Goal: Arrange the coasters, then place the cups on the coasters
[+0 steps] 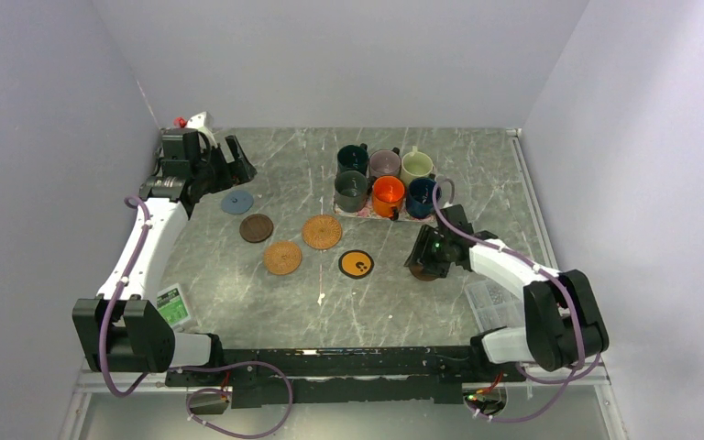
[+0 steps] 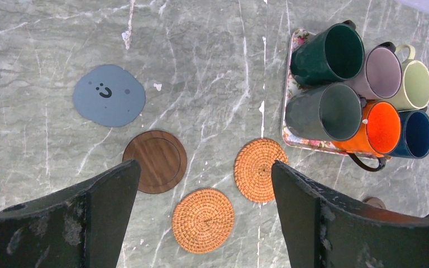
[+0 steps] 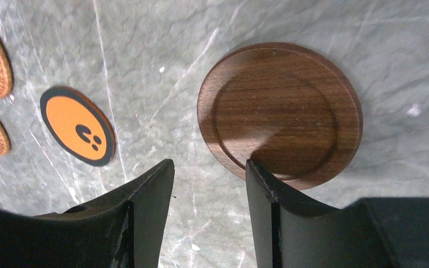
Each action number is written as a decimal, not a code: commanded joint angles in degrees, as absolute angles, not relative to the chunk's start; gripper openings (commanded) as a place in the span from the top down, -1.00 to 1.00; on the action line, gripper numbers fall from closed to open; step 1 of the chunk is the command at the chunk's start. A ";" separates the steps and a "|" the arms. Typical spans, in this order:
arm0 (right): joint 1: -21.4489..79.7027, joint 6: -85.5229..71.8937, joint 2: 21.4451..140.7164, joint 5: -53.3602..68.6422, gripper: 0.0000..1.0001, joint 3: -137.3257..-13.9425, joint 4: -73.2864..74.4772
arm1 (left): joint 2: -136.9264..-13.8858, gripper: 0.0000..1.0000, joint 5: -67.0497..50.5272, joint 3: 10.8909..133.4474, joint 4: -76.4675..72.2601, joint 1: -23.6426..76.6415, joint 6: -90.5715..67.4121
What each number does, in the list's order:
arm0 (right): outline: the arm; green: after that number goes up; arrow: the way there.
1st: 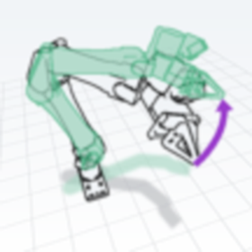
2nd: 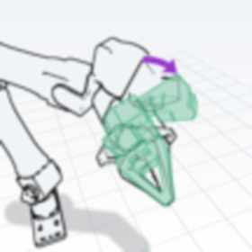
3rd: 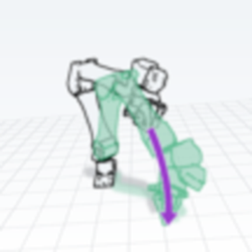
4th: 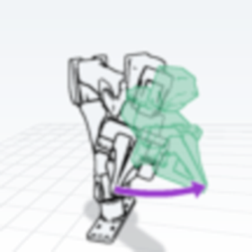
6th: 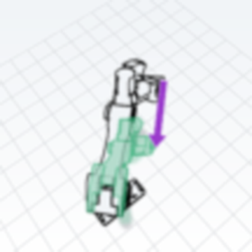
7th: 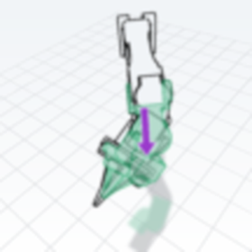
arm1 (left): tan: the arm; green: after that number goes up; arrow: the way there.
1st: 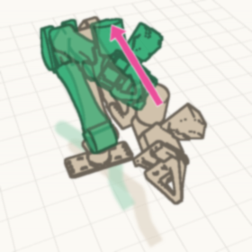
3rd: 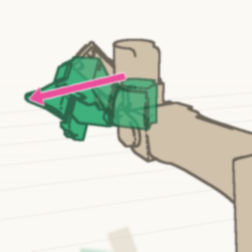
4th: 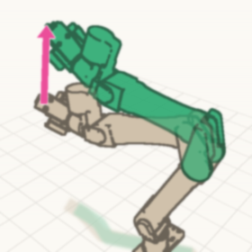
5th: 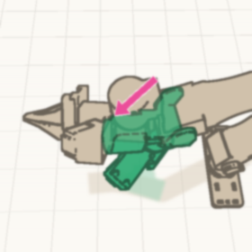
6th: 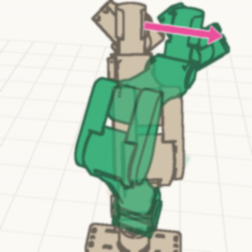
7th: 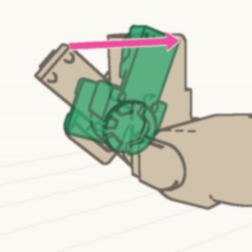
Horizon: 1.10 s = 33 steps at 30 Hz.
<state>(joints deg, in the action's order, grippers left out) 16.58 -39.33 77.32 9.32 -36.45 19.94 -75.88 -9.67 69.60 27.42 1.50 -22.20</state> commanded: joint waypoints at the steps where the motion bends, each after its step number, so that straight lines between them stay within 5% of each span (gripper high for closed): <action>1: 20.44 -42.74 76.77 8.37 -0.10 -34.08 27.02 | -74.17 -0.87 -10.16 69.86 25.93 1.82 -22.51; 33: 42.72 -54.83 81.06 12.30 -0.10 -31.67 22.26 | -74.08 -0.87 -9.30 69.85 26.06 2.27 -22.16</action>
<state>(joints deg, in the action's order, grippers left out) 40.18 -54.15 77.12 12.88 -33.74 16.49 -75.88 -9.61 69.60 27.42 1.98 -22.17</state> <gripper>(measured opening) 0.544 0.935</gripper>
